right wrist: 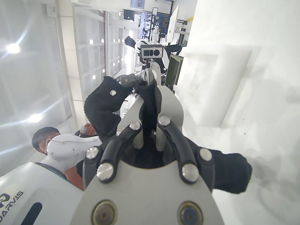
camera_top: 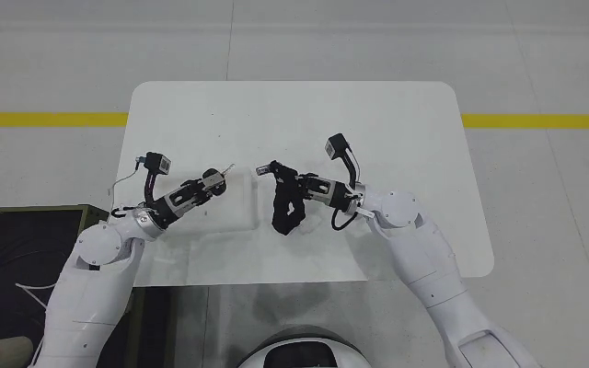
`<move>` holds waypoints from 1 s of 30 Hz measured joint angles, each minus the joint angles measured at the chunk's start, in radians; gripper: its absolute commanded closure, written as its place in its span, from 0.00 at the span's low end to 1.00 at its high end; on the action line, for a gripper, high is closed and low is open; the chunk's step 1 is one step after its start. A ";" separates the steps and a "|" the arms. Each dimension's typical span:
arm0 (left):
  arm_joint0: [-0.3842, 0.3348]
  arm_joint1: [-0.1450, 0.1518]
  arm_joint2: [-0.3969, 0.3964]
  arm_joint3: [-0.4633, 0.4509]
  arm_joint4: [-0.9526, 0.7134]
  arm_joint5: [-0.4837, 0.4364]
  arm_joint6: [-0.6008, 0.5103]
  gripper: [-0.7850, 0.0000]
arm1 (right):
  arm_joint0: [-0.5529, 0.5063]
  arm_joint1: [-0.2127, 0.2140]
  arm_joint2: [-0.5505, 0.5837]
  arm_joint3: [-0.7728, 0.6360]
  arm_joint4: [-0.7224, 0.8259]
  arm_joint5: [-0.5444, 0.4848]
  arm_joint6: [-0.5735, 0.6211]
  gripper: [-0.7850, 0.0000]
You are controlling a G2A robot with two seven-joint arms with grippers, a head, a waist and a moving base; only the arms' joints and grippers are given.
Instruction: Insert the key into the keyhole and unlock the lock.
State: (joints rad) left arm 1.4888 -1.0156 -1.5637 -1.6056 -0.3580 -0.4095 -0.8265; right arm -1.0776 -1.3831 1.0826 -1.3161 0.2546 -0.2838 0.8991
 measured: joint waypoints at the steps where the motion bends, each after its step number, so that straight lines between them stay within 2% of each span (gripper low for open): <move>1: 0.008 -0.002 -0.003 0.001 0.024 -0.025 0.036 1.00 | 0.001 0.000 0.005 -0.001 -0.003 0.003 -0.006 1.00; 9: 0.022 -0.004 -0.001 -0.004 0.034 0.008 0.052 1.00 | -0.031 0.003 0.009 -0.038 -0.019 0.012 -0.030 1.00; 12: -0.005 -0.005 -0.063 -0.008 0.109 -0.004 0.169 1.00 | -0.061 0.007 0.020 -0.083 -0.031 0.032 -0.042 1.00; 15: -0.019 -0.014 -0.109 -0.026 0.350 -0.096 0.465 1.00 | -0.076 0.008 0.027 -0.110 -0.026 0.046 -0.042 1.00; 18: -0.007 -0.028 -0.116 -0.066 0.644 -0.140 0.765 1.00 | -0.082 0.008 0.029 -0.121 -0.024 0.053 -0.044 1.00; 22: 0.045 -0.056 -0.053 -0.125 1.154 -0.099 1.274 1.00 | -0.081 0.007 0.027 -0.128 -0.010 0.065 -0.044 1.00; 25: 0.053 -0.071 0.006 -0.079 1.429 -0.020 1.580 1.00 | -0.077 0.006 0.027 -0.128 -0.002 0.070 -0.046 1.00; 28: 0.051 -0.077 0.028 -0.041 1.609 0.061 1.778 1.00 | -0.075 0.007 0.029 -0.129 -0.011 0.065 -0.053 1.00; 30: 0.052 -0.077 0.027 -0.043 1.624 0.055 1.802 1.00 | -0.075 0.007 0.029 -0.129 -0.011 0.065 -0.053 1.00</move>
State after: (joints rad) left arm 1.5403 -1.0923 -1.5363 -1.6481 1.2660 -0.3549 0.9760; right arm -1.1524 -1.3760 1.1115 -1.4455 0.2433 -0.2192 0.8464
